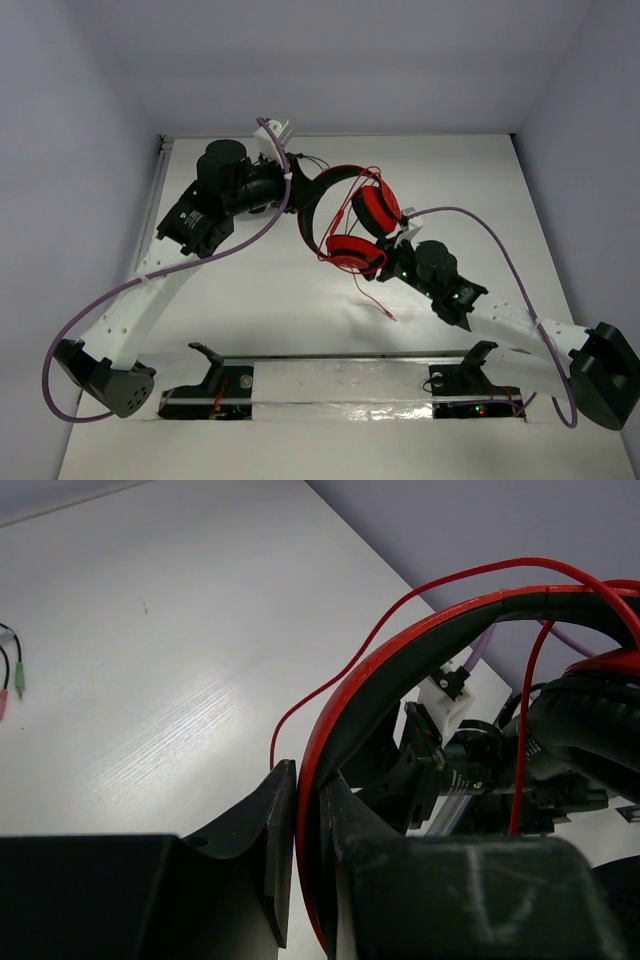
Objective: Wrap the headphones
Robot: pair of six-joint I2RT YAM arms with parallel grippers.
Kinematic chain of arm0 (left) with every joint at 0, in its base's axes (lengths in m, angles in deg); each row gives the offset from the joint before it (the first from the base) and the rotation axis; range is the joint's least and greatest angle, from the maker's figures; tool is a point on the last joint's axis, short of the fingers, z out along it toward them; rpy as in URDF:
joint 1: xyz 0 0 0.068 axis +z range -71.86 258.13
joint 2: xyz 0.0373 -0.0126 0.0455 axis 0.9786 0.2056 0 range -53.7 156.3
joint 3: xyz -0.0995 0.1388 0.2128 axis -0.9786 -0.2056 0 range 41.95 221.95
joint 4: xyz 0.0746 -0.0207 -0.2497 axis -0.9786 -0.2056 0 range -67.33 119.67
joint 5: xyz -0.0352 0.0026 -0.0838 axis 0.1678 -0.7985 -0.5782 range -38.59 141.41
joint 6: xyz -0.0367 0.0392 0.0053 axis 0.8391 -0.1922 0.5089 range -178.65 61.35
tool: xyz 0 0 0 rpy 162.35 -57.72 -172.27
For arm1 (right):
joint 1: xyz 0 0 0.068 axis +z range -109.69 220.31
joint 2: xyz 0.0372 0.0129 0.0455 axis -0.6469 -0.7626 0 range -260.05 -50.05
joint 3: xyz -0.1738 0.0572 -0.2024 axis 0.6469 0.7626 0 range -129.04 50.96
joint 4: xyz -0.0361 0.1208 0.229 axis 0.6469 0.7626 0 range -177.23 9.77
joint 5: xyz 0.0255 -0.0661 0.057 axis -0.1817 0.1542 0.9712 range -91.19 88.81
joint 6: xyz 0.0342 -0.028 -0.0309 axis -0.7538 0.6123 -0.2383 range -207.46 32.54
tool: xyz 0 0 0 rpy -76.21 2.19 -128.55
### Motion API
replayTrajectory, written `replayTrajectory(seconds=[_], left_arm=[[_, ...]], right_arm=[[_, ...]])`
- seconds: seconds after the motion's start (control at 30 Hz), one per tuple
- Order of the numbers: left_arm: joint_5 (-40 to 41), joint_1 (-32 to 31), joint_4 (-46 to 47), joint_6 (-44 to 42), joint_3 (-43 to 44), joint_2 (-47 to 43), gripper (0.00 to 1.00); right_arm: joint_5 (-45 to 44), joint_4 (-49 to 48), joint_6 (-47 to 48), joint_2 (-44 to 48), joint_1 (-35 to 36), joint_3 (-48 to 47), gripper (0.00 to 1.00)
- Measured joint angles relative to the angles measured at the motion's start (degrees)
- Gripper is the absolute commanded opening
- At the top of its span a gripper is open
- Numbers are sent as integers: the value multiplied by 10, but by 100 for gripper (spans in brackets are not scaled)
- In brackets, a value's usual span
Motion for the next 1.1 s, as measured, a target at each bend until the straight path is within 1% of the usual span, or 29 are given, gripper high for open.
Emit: replayTrajectory(seconds=[0.07, 0.1, 0.23, 0.37, 0.5, 0.7, 0.83, 0.9, 1.1], left_arm=[[5, 1, -8, 1, 16, 8, 0], [8, 1, -11, 1, 22, 10, 0], [12, 1, -15, 2, 40, 12, 0], [15, 1, -19, 3, 47, 13, 0], [16, 1, -30, 3, 56, 13, 0], [15, 1, -33, 3, 66, 13, 0], [15, 1, -37, 3, 66, 13, 0], [14, 1, -37, 3, 66, 13, 0], [14, 1, -38, 3, 66, 13, 0]], right_arm=[[-5, -1, -1, 2, 0, 0, 49], [-8, 0, 0, 7, 0, 0, 50], [-15, 0, -2, 22, 0, 7, 58], [-4, -1, -3, -3, 0, 7, 63], [-8, 2, -7, -22, 0, 9, 63], [-59, 24, -14, -26, 0, 9, 61], [-81, 29, -24, -30, 0, 9, 61], [-82, 29, -29, -45, 0, 7, 61], [-61, 22, -44, -138, 0, -3, 60]])
